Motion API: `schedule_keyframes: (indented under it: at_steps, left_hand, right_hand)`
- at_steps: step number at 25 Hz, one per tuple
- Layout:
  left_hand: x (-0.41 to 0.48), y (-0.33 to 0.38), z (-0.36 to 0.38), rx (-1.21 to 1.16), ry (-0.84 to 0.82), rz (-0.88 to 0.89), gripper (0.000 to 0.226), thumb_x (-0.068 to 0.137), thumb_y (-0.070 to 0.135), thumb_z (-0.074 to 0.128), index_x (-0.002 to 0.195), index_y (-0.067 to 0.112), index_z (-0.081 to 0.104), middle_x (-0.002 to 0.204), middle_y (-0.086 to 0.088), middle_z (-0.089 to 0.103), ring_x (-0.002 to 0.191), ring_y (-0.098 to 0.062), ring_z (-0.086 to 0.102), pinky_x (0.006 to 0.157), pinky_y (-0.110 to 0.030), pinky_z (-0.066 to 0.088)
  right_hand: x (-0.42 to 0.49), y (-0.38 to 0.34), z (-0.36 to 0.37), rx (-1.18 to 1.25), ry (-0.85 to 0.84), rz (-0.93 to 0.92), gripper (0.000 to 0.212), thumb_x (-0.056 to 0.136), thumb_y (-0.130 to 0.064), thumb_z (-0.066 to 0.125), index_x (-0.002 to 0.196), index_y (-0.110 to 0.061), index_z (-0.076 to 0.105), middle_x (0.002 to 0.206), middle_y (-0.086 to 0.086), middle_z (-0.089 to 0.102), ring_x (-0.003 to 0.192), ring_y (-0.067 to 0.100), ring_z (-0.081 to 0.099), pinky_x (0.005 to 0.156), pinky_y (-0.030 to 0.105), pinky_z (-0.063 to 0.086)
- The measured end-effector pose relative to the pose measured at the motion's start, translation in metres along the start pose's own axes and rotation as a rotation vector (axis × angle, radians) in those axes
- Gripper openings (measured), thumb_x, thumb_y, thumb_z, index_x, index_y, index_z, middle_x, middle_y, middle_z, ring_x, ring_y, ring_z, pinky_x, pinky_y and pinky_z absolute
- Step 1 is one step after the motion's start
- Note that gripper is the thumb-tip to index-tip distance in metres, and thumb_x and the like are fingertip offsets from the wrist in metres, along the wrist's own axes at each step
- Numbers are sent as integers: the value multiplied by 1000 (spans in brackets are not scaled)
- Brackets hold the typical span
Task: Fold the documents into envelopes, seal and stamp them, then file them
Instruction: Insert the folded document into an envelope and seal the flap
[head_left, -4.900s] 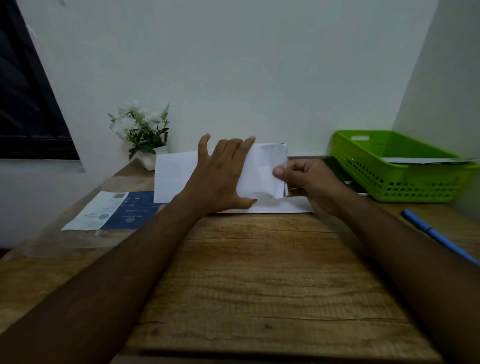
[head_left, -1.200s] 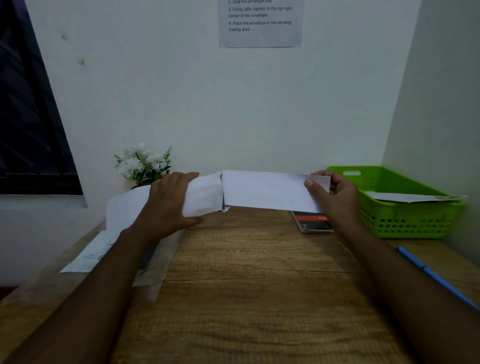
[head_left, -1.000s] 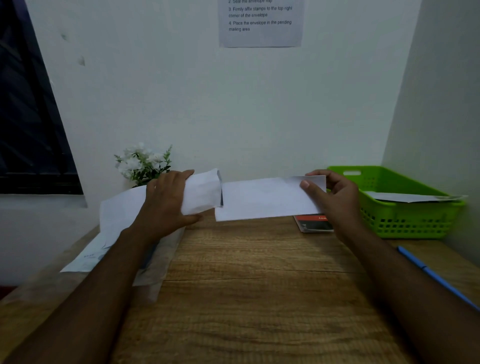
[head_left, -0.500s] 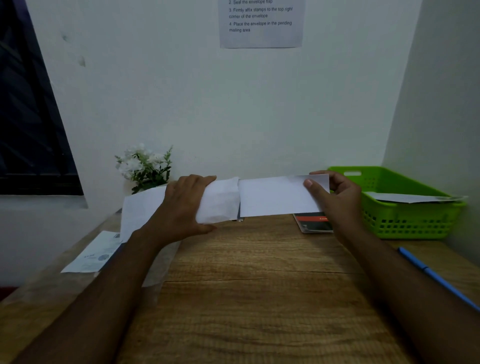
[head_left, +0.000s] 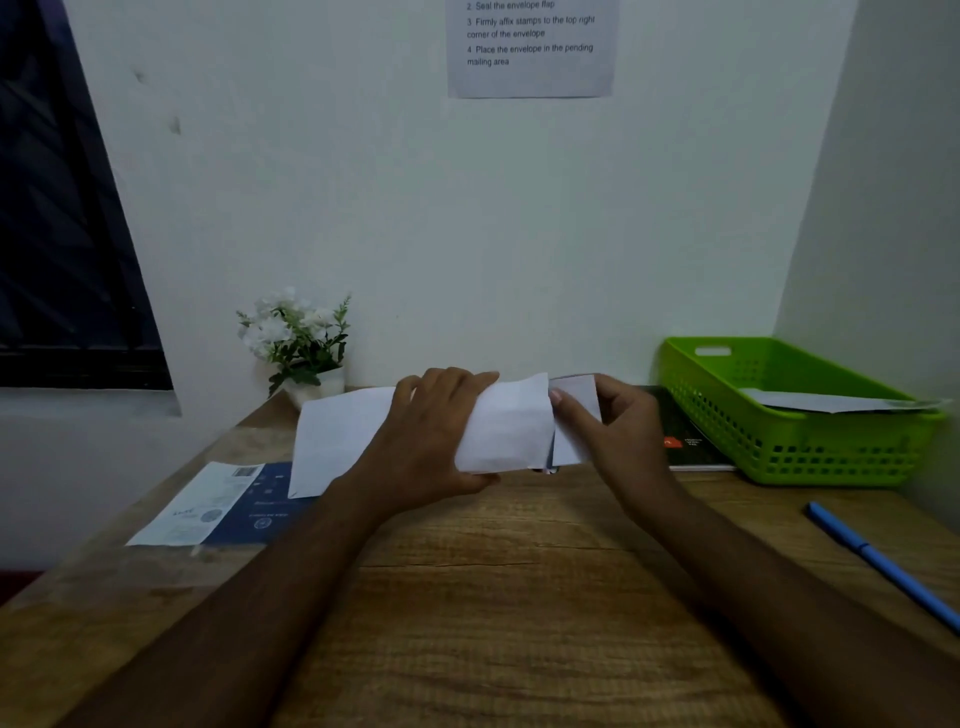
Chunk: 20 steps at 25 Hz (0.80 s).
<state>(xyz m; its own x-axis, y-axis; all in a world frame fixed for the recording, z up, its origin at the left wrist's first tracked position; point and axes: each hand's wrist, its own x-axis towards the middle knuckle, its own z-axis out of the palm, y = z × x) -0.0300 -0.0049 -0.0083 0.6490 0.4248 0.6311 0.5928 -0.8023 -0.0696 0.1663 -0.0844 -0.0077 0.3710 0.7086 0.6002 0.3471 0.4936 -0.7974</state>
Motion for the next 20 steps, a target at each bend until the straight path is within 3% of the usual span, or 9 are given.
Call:
schedule_keyframes:
  at_steps: [3, 5, 9, 12, 16, 20]
  left_hand:
    - [0, -5, -1, 29, 27, -22, 92, 63, 63, 66, 138, 20, 34, 127, -3, 47, 115, -18, 40, 99, -43, 31]
    - [-1, -12, -5, 41, 52, -51, 91, 63, 64, 63, 137, 19, 36, 125, -3, 48, 114, -19, 41, 97, -43, 31]
    - [-4, -23, -10, 65, 61, -82, 91, 61, 67, 54, 137, 18, 37, 123, -4, 49, 112, -19, 41, 96, -43, 32]
    - [-5, -21, -10, 63, 58, -72, 92, 61, 68, 54, 137, 18, 37, 123, -4, 49, 113, -19, 40, 95, -42, 30]
    - [-3, -7, -4, 47, 26, -31, 93, 63, 68, 57, 139, 19, 33, 127, -3, 46, 116, -17, 38, 97, -39, 27]
    - [0, 5, 4, 52, 24, 36, 96, 64, 64, 65, 140, 18, 31, 129, -3, 45, 117, -16, 36, 98, -39, 26]
  right_hand:
    - [4, -3, -2, 31, -36, 72, 16, 92, -25, 60, 102, -17, 69, 95, -2, 70, 81, 9, 63, 61, 18, 51]
    - [10, -5, -12, 78, -28, 157, 15, 92, -19, 59, 103, -15, 68, 88, 0, 70, 70, 9, 61, 54, 20, 47]
    - [14, -1, -27, 96, -193, 283, 10, 87, -15, 65, 93, -9, 71, 74, 2, 71, 57, 13, 56, 52, 22, 44]
    - [12, -3, -26, 87, -256, 262, 11, 85, -15, 68, 93, -9, 73, 76, 4, 72, 54, 10, 55, 51, 21, 43]
    - [4, -5, -14, 11, -291, 183, 5, 80, -9, 73, 81, -13, 73, 63, -4, 67, 48, 6, 52, 46, 18, 42]
    - [0, 0, 1, -193, -204, 131, 27, 77, 1, 72, 65, -21, 62, 70, 1, 65, 62, 9, 58, 57, 21, 52]
